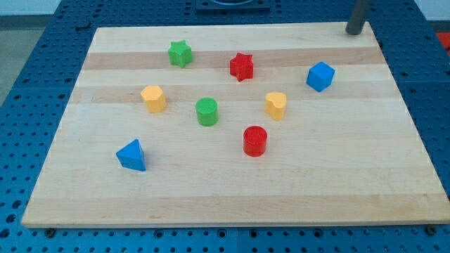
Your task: Push the red star along with the red circle to the bottom center
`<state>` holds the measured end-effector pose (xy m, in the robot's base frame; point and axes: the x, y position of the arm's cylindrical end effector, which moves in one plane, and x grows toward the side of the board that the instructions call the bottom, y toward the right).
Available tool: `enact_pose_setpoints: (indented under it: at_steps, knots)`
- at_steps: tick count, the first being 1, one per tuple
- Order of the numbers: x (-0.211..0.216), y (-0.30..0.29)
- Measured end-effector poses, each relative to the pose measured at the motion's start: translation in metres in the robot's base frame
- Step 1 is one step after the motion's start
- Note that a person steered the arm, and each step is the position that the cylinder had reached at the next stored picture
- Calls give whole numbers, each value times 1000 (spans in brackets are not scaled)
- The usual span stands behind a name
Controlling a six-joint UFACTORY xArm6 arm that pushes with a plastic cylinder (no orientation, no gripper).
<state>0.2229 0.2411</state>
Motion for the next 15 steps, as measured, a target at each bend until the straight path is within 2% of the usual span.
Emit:
enact_pose_setpoints:
  at_steps: [5, 8, 12, 15]
  knots:
    - [67, -188]
    - [96, -253]
    - [109, -282]
    - [134, -242]
